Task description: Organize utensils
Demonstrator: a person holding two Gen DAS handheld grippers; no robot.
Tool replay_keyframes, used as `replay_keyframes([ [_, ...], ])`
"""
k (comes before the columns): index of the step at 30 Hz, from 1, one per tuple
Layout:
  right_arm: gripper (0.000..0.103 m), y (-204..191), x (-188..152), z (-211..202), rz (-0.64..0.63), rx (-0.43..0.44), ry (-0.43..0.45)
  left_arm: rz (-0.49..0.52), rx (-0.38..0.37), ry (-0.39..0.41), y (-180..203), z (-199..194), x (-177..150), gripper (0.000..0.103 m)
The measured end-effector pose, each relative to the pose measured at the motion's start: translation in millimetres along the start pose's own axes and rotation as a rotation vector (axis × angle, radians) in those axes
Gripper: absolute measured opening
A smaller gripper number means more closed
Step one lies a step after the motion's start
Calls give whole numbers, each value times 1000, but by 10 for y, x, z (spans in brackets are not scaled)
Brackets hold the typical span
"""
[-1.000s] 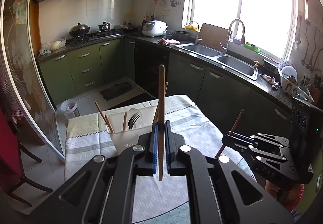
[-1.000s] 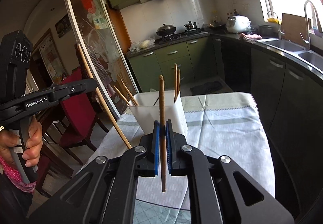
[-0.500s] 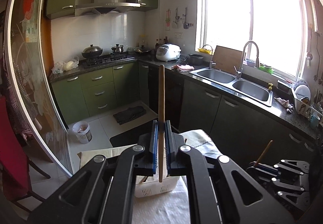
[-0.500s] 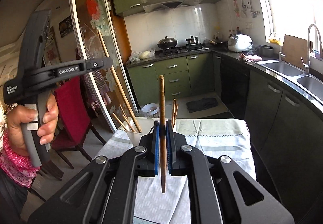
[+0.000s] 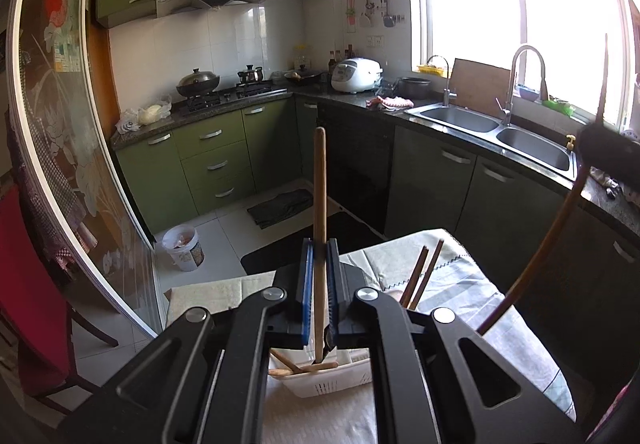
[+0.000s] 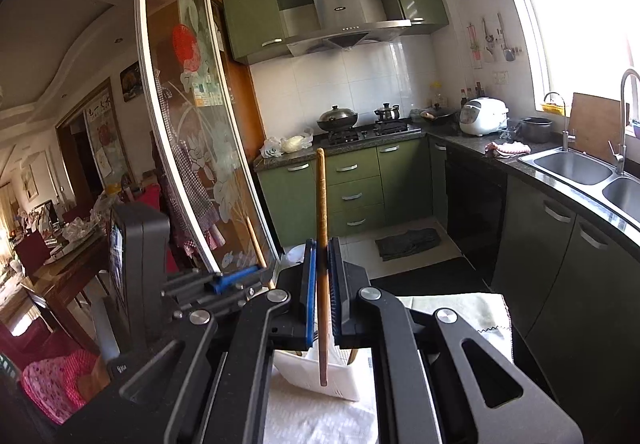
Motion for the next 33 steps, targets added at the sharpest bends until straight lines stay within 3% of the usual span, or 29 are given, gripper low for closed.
replay_keyframes([
  [6, 7, 79, 70, 362, 32, -18, 10, -17, -27, -50, -56, 171, -276, 12],
  [10, 7, 127, 21, 614, 31, -54, -3, -36, -26, 14, -123, -7, -250, 31],
  [15, 7, 149, -229, 920, 31, -68, -51, -56, -33, 115, -187, -428, -207, 41],
  [19, 7, 97, -485, 1125, 5, -77, -92, -91, -34, 166, -253, -746, -361, 63],
  [23, 7, 55, -739, 1290, -20, -93, -125, -97, -23, 169, -288, -918, -667, 67],
  [33, 10, -14, -1211, 1515, -38, -108, -191, -191, 2, 89, -602, -1012, -1317, 78],
])
Point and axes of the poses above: each gripper's, at about its wrist camera, not at the fingertips, and z roughly the way its jaws point, y to its right, x to its top, the point moved 10 cm from there along z, roughly the way its jaws point, and after that the axes turned 8 degrees about -z, right-handed, at the moved point
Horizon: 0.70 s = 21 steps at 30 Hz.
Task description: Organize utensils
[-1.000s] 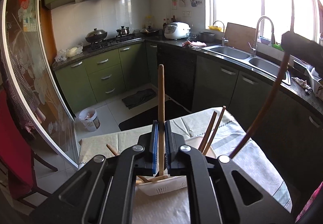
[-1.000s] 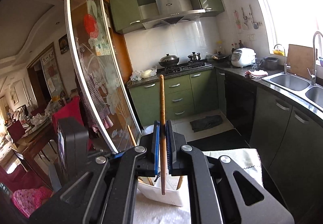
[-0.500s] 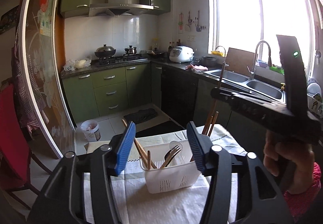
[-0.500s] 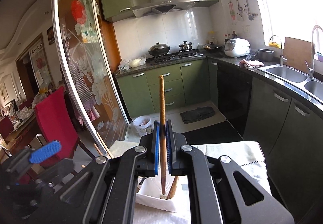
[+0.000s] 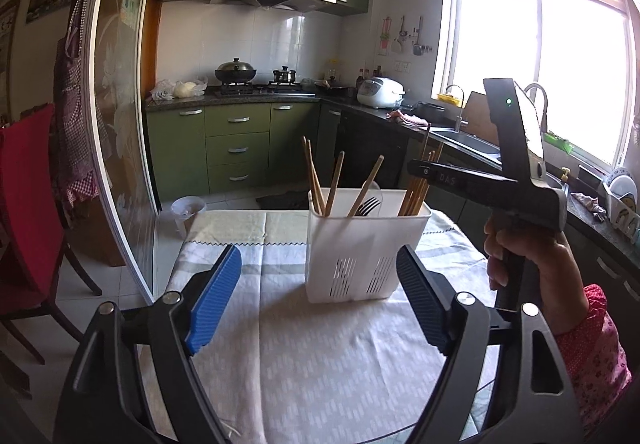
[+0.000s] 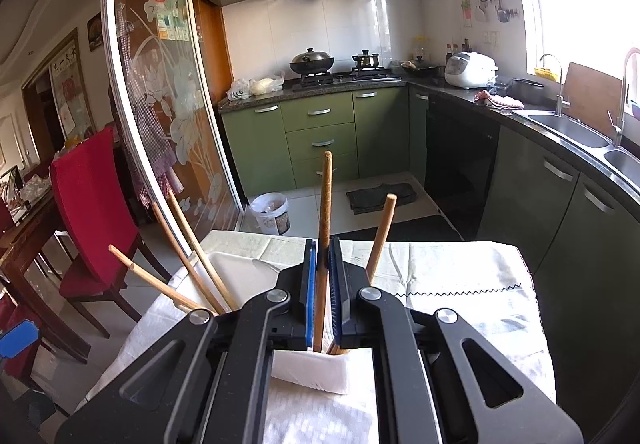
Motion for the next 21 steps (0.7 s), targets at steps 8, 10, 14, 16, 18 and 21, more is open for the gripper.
replay_keyframes([
  [8, 49, -33, -248, -338, -1, -12, 41, 30, 27, 13, -6, -103, -167, 96],
  [10, 57, -23, -359, -505, 0, -10, 52, 30, 29, 17, 4, -145, -209, 96],
  [14, 67, 16, -692, -872, 2, -20, 58, 5, 29, 21, -13, -223, -309, 96],
  [16, 73, 36, -887, -1039, 6, -30, 54, -2, 33, 21, -24, -262, -373, 96],
  [18, 77, 29, -1107, -1207, 15, -31, 52, 0, 39, 27, -36, -320, -438, 96],
  [21, 94, 4, -1432, -1427, 26, -13, 47, 1, 49, 30, -59, -408, -510, 96],
])
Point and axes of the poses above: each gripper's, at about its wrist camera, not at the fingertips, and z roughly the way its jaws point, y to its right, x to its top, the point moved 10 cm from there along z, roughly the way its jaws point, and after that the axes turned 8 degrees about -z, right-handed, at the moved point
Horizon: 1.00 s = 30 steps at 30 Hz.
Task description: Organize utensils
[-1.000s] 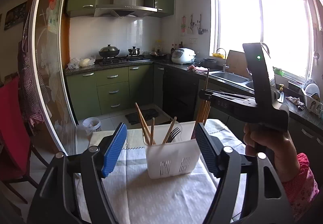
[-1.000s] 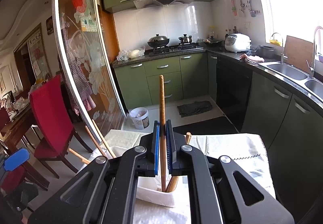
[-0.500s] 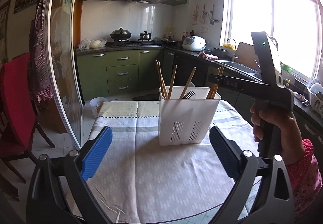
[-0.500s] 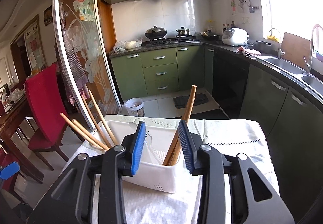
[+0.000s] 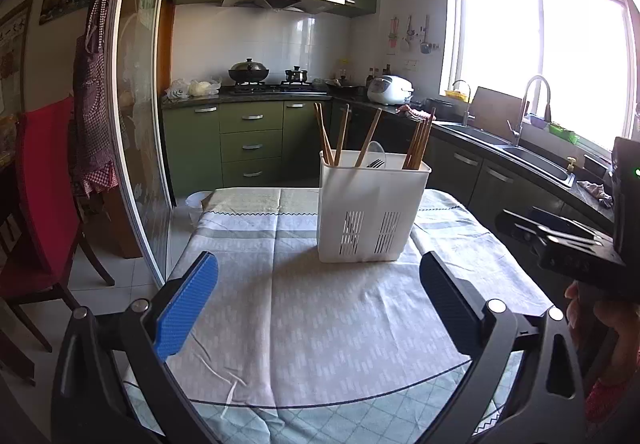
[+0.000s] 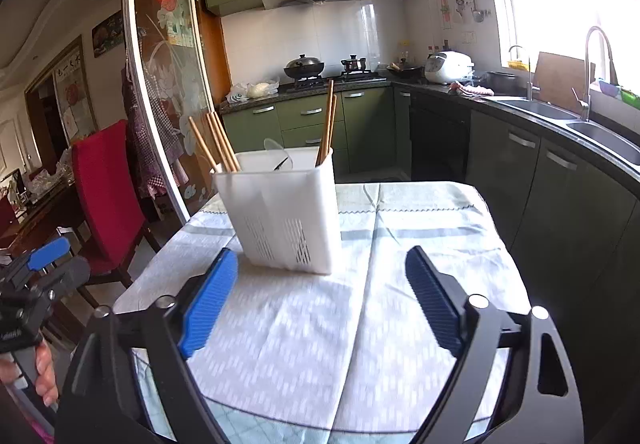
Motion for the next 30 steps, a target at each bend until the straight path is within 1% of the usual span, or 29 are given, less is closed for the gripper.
replay_keyframes([
  [1, 98, -8, -96, -80, -1, 3, 2, -4, 0, 0, -8, -28, -14, 96],
  [5, 98, -34, -311, -406, -42, -35, 23, -22, 4, 10, -48, -197, -46, 96],
  [9, 98, -72, -298, -695, -66, -59, 63, -3, 41, 47, -97, -433, -84, 96],
  [11, 98, -73, -286, -807, -71, -72, 79, 0, 64, 51, -139, -511, -104, 96],
  [14, 98, -61, -244, -934, -75, -99, 97, -18, 53, 43, -177, -599, -136, 96],
  [20, 98, -108, -249, -1078, -77, -94, 101, -16, 52, 42, -159, -704, -205, 96],
  [26, 98, -148, -245, -1142, -81, -86, 104, -16, 38, 21, -109, -729, -284, 96],
  [30, 98, -171, -244, -1190, -84, -79, 108, -13, 33, 25, -83, -767, -283, 96],
])
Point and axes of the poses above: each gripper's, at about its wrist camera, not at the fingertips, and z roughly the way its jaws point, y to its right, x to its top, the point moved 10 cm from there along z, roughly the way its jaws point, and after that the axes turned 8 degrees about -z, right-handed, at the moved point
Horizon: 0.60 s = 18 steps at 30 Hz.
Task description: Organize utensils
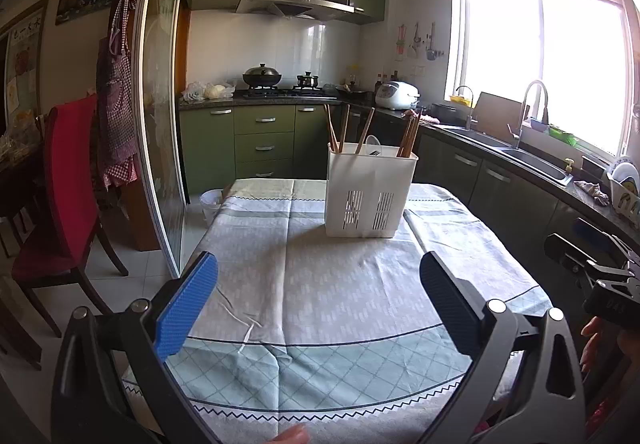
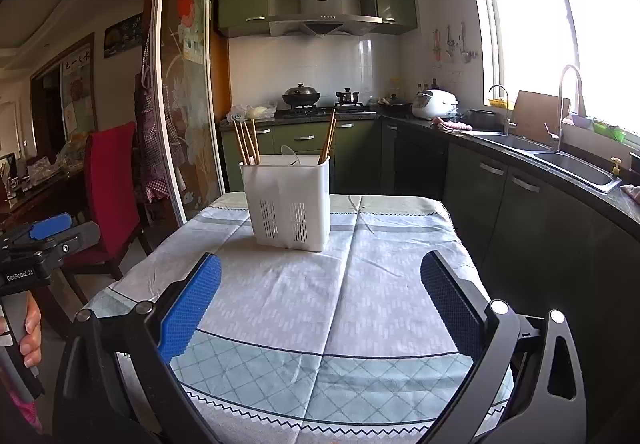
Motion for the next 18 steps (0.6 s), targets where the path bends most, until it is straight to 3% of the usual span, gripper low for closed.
replay_keyframes([
  [18, 98, -44, 20, -52, -5, 12, 4, -8, -5, 15, -13, -95, 41, 96],
])
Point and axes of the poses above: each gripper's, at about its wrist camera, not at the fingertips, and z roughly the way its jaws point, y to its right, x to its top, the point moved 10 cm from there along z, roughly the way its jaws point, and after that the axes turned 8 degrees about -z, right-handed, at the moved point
